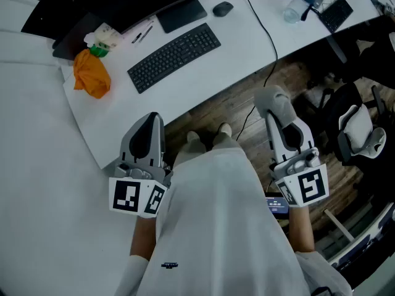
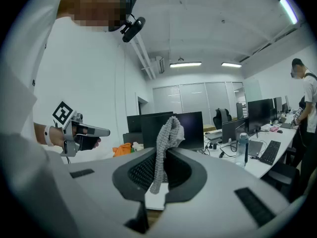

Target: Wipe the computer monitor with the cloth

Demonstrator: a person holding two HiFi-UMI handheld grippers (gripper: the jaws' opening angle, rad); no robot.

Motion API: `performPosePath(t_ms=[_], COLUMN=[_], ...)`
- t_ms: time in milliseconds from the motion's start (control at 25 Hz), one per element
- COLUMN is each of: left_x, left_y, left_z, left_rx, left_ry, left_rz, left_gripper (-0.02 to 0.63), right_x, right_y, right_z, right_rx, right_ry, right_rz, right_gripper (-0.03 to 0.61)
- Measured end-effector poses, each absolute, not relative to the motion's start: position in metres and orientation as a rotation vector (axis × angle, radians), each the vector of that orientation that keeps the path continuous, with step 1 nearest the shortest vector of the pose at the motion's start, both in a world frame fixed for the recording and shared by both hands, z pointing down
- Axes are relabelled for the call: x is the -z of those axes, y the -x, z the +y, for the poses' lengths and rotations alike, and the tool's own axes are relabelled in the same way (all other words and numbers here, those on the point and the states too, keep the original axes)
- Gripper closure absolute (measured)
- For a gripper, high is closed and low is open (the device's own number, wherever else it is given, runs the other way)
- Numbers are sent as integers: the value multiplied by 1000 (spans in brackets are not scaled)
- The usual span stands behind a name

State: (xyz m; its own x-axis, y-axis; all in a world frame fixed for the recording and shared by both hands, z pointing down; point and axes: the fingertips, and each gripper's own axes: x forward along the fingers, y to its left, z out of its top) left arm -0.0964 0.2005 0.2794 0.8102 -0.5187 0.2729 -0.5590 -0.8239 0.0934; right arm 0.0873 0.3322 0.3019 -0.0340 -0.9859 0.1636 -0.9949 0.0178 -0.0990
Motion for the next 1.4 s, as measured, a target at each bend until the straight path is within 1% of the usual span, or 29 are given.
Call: performPosePath(t_ms=[520,800,1040,1400], left_x=[-277,-272,-264,-258], left_y=[65,60,62,64], left_z=[233,225,204,150], left_rx=[-386,-394,-352,-287], left_ry=[-2825,-2830,-2829,-2828], left_rz=[-871,-896,-906,-903], left_gripper=[595,595,595,595], right_x=[-305,-306,-288,-266], right_y=[-133,-144,-136,-114], right_z=[357,344,312,247], right_rx=[-315,-324,-257,-244], right_ry=[-2215,-2238,-2196,-2182], right_rz=[-2216,-2247,-2304,-2400], right_gripper=[561,560,560,563])
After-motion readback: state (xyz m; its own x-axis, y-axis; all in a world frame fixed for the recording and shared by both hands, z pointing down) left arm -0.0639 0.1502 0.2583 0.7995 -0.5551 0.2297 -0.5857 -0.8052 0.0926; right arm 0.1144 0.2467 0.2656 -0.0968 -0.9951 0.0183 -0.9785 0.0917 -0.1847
